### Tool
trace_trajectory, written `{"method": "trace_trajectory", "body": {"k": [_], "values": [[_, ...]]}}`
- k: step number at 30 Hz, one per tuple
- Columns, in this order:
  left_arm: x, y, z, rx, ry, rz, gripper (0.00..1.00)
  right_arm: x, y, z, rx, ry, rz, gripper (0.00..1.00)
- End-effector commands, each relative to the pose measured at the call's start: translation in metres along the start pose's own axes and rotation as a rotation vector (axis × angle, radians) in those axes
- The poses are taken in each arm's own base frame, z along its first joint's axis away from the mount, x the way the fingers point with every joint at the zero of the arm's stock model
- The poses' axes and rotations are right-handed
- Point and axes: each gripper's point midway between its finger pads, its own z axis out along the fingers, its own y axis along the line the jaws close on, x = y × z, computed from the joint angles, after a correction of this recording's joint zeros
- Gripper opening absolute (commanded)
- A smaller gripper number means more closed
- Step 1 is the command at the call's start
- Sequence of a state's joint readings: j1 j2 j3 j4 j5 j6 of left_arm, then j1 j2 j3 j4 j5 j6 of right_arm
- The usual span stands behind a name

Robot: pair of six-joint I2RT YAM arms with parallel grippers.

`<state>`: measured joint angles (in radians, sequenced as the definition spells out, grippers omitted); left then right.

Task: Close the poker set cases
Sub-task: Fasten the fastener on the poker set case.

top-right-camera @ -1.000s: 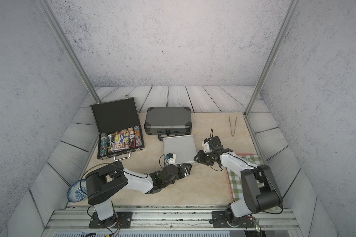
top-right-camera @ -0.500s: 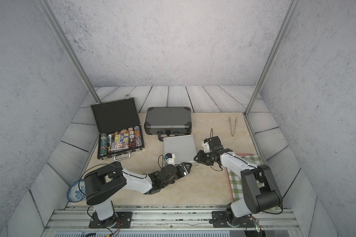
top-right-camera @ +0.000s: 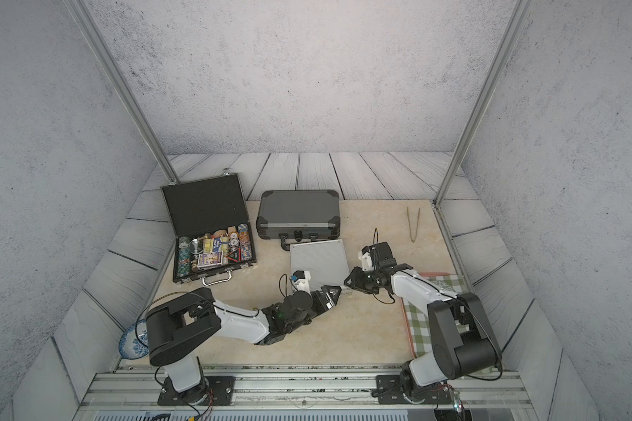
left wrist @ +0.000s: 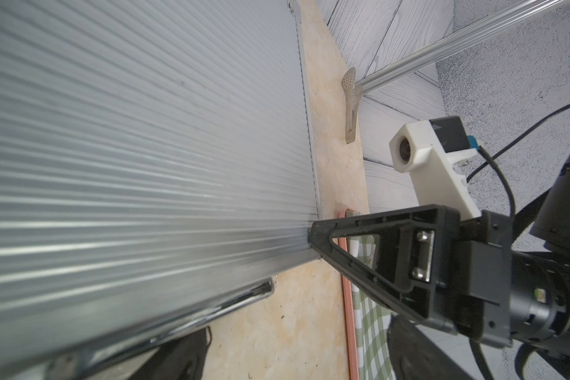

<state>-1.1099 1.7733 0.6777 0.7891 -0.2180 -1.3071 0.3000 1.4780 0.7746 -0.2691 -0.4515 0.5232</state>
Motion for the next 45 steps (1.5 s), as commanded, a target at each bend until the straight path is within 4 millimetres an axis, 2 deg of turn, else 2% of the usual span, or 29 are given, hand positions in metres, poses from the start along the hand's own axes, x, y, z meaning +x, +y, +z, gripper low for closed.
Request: {"method": "trace_trajectory", "body": {"k": [1,7,15,19,22,25,34,39,45], "values": [[-0.014,-0.004,-0.006,-0.013,-0.052,0.015,0.88,0.057,-0.034,0.007,0.13,0.182,0.069,0.35],[-0.022,0.004,-0.016,-0.084,-0.079,0.038,0.88,0.059,-0.035,0.008,0.128,0.182,0.071,0.35],[-0.009,0.013,-0.008,-0.105,-0.028,0.036,0.88,0.059,-0.036,0.009,0.126,0.182,0.074,0.35],[-0.001,0.011,-0.012,-0.191,0.047,0.143,0.88,0.06,-0.037,0.008,0.131,0.185,0.072,0.35],[0.006,0.024,-0.024,-0.344,0.11,0.256,0.9,0.06,-0.037,0.008,0.13,0.182,0.071,0.35],[0.013,0.042,-0.028,-0.403,0.136,0.26,0.93,0.058,-0.036,0.01,0.124,0.179,0.072,0.35],[0.024,0.057,-0.004,-0.426,0.144,0.274,0.96,0.058,-0.035,0.008,0.127,0.18,0.068,0.35],[0.02,0.063,0.006,-0.424,0.119,0.278,0.96,0.061,-0.036,0.008,0.121,0.183,0.072,0.35],[0.014,0.072,0.01,-0.455,0.099,0.293,0.96,0.061,-0.034,0.007,0.115,0.182,0.071,0.35]]}}
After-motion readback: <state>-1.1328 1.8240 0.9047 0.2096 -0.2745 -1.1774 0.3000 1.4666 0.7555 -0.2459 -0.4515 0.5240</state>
